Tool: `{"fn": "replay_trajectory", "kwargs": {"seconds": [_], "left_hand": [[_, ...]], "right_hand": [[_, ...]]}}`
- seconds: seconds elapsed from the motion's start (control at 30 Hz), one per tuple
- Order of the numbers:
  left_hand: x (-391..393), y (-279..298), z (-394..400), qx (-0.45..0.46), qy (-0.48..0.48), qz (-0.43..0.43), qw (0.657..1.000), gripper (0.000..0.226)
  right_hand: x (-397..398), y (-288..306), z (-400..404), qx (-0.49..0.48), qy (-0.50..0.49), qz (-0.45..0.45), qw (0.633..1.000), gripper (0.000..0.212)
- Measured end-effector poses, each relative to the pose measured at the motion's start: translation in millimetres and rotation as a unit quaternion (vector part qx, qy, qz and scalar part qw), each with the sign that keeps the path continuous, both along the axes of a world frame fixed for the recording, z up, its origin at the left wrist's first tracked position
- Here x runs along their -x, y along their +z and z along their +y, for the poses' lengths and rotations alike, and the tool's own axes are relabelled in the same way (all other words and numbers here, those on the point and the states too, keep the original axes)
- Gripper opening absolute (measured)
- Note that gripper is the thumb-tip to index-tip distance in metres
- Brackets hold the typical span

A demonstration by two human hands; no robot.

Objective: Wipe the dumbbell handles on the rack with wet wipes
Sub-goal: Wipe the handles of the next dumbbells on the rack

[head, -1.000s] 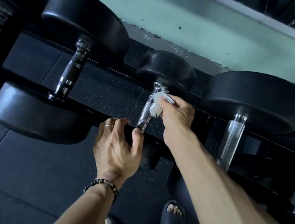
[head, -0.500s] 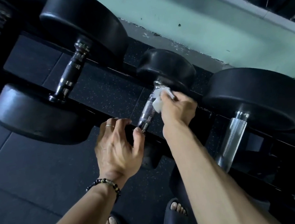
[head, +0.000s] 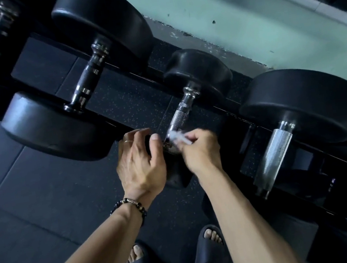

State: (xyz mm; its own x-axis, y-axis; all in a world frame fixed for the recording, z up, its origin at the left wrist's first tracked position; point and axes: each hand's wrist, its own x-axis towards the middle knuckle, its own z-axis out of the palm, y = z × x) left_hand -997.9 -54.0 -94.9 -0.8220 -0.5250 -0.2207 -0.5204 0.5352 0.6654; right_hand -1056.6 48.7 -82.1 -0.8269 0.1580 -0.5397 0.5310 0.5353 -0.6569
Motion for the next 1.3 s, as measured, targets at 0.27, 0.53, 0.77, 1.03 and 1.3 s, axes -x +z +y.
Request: {"fn": "replay_trajectory", "kwargs": {"seconds": [0.27, 0.53, 0.77, 1.03, 1.3], "left_hand": [[1.9, 1.9, 3.3, -0.052, 0.079, -0.008, 0.995, 0.058], [1.7, 0.8, 3.4, -0.04, 0.075, -0.008, 0.996, 0.057], [0.6, 0.4, 3.6, -0.033, 0.056, -0.01, 0.998, 0.057], [-0.2, 0.5, 4.0, -0.031, 0.053, -0.009, 0.998, 0.058], [0.2, 2.1, 3.5, -0.033, 0.059, -0.013, 0.998, 0.054]], "right_hand": [[15.6, -10.6, 7.8, 0.089, -0.136, 0.038, 0.986, 0.026], [11.3, -14.7, 4.7, 0.093, -0.106, 0.016, 0.99, 0.025], [2.1, -0.8, -3.8, 0.03, -0.04, 0.047, 0.998, 0.02], [11.7, -9.2, -7.0, 0.045, -0.126, 0.13, 0.982, 0.027], [0.0, -8.8, 5.1, 0.007, 0.036, 0.088, 0.995, 0.028]]}}
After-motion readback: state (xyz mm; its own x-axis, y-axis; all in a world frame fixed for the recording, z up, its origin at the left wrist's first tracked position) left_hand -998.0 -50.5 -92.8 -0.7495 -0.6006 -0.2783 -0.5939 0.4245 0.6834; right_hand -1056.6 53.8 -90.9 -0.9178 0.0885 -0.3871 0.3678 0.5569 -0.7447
